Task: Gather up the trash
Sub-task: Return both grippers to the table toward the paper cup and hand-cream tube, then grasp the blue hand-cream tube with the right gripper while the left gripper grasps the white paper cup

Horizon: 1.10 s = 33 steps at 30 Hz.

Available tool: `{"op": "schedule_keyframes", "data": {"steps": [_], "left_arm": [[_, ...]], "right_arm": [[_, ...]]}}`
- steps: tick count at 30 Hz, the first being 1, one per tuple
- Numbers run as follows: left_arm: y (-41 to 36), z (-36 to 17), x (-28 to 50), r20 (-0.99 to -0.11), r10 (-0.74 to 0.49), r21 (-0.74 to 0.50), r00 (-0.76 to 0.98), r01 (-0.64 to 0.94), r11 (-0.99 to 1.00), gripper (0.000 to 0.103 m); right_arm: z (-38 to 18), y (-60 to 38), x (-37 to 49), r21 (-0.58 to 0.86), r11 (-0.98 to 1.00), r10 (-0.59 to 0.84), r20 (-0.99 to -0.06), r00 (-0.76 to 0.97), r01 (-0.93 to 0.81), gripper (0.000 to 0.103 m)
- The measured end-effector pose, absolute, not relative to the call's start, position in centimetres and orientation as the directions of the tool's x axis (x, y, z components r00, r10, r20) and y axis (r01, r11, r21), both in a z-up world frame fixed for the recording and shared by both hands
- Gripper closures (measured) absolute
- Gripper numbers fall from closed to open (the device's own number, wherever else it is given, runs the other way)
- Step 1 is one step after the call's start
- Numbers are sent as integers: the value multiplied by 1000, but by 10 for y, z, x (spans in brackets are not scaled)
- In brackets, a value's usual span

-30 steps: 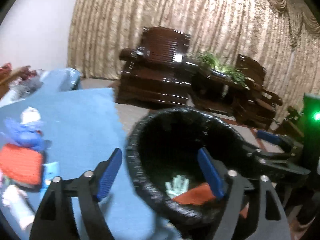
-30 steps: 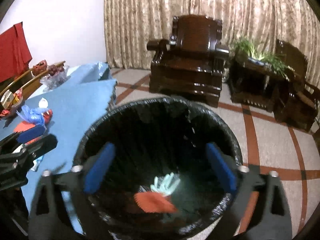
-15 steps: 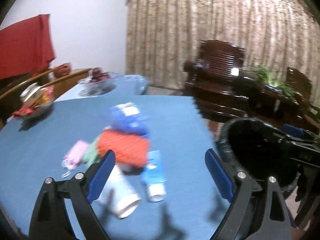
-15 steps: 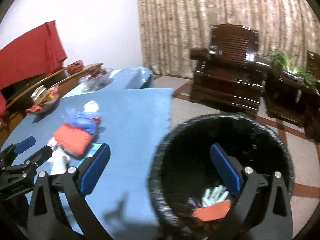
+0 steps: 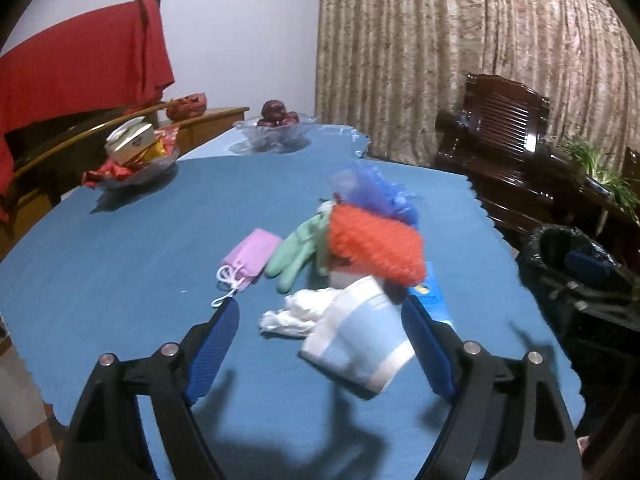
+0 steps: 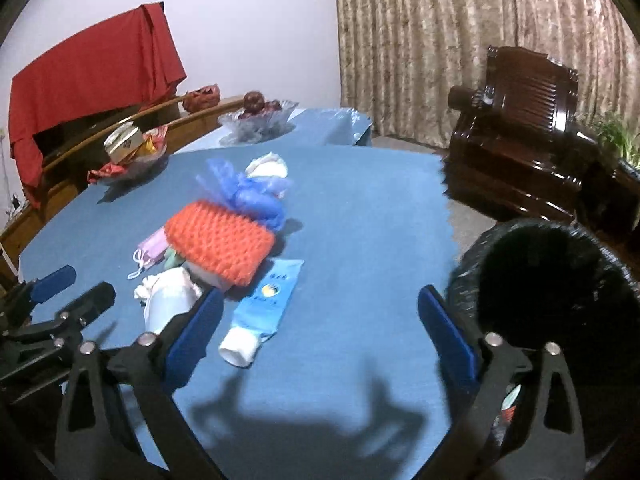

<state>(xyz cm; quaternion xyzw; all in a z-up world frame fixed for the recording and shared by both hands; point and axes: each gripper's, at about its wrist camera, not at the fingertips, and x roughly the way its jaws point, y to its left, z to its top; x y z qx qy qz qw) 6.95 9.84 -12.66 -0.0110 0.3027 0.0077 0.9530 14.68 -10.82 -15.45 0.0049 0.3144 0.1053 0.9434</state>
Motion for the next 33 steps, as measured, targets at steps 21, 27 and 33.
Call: {"op": "schedule_keyframes", "data": {"steps": [21,27,33], "left_arm": [[127,-147,76,-612,-30,-80,790,-24,996,30],[122,-149,78,-620,-43,-85,783,-13,996,30],[109,-150,79,-626,-68,-86,777,18,996,30]], "right_arm": [[-224,-51,180,81,964,227,-750,621,-255,49],[-224,-55,180,112,954,262,-757,598,-278,74],[-216,-73,177,123,957,262,-753,603,-262,74]]}}
